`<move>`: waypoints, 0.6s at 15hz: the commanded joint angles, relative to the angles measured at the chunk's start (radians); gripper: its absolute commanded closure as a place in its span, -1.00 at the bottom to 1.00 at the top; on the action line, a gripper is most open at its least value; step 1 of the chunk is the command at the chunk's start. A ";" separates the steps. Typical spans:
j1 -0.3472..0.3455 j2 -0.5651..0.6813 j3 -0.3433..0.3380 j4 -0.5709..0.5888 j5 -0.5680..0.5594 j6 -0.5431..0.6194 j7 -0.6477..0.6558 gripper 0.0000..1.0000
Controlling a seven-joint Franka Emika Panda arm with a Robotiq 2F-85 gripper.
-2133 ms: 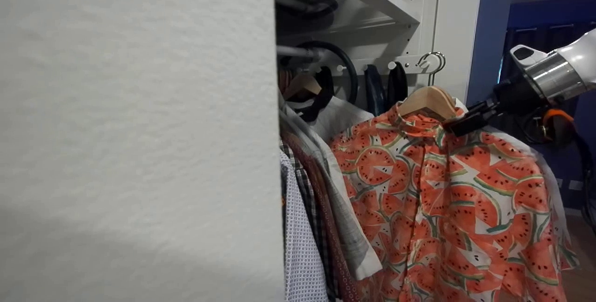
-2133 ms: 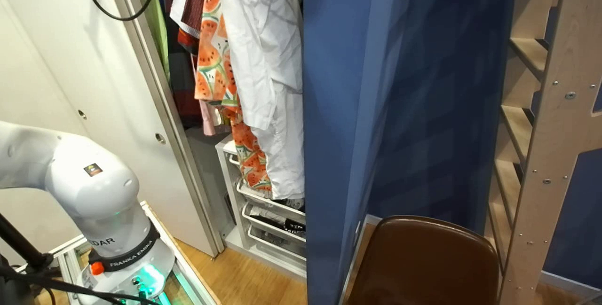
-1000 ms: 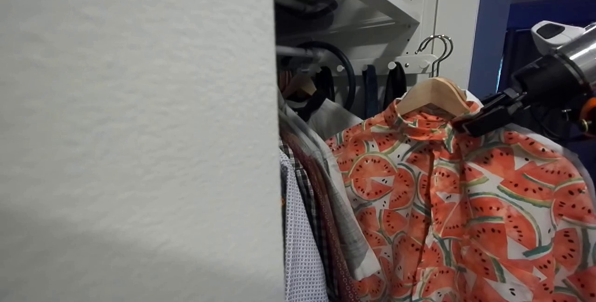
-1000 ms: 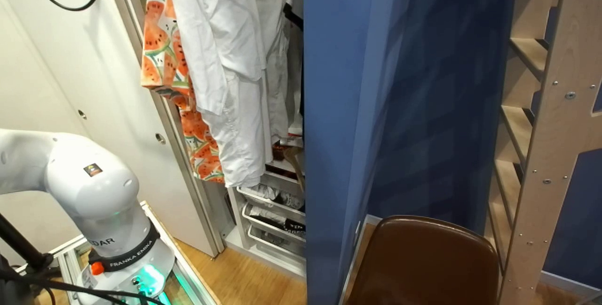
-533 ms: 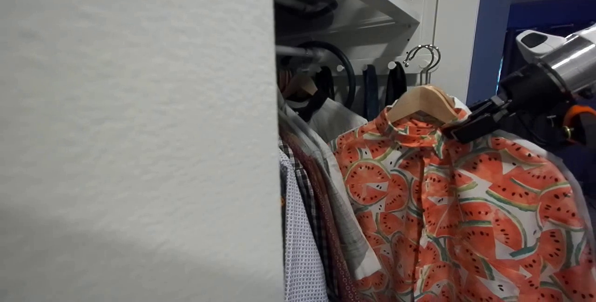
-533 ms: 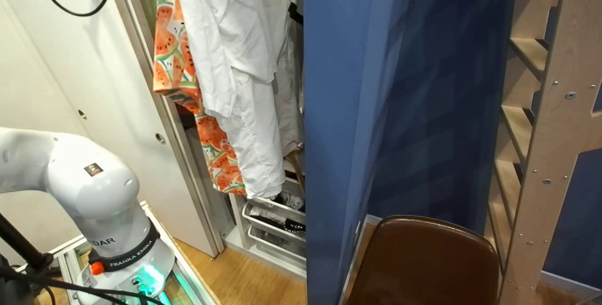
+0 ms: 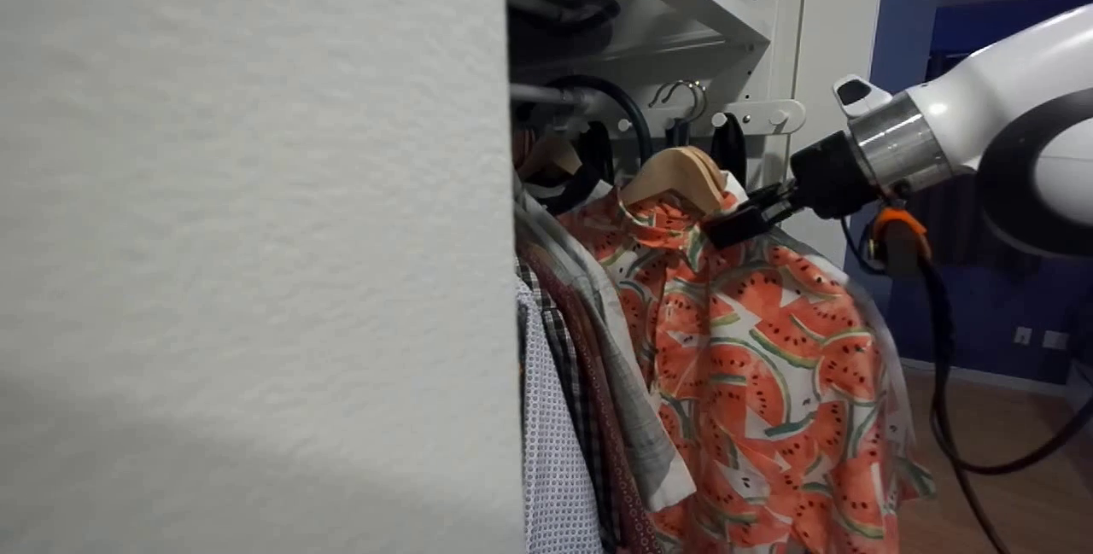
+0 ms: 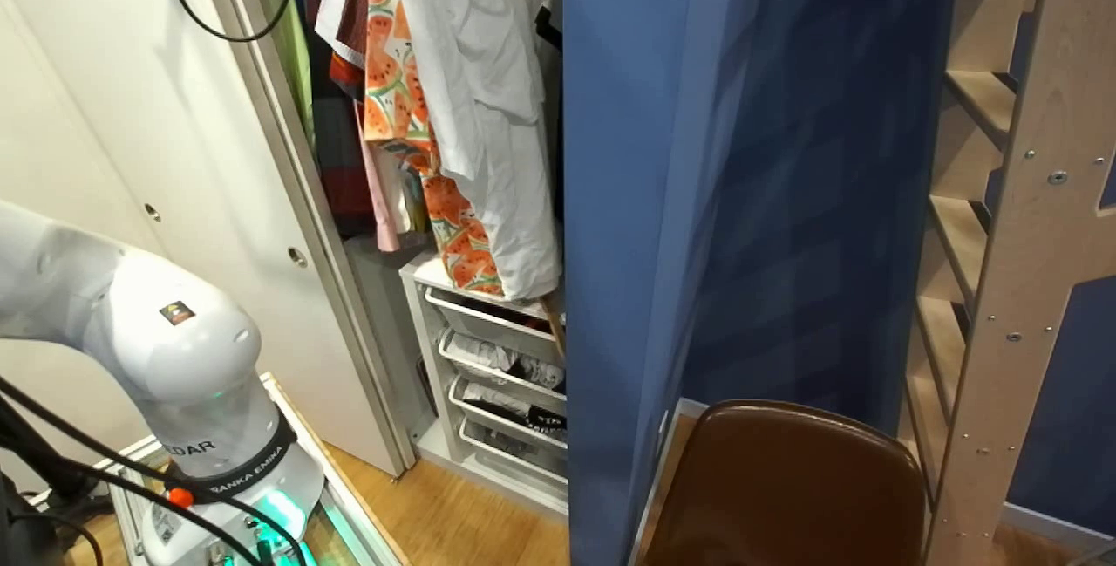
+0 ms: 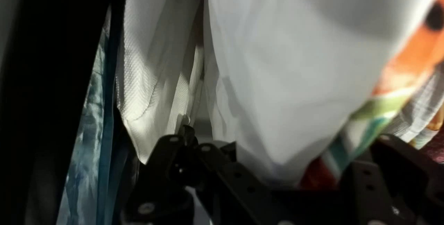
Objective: Move the two shirts on the hangers to the rod
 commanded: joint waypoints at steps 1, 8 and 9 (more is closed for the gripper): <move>-0.019 0.113 0.032 0.128 0.001 0.091 0.090 0.98; -0.065 0.290 0.092 0.280 -0.034 0.208 0.222 0.98; -0.072 0.314 0.100 0.300 -0.037 0.226 0.242 0.98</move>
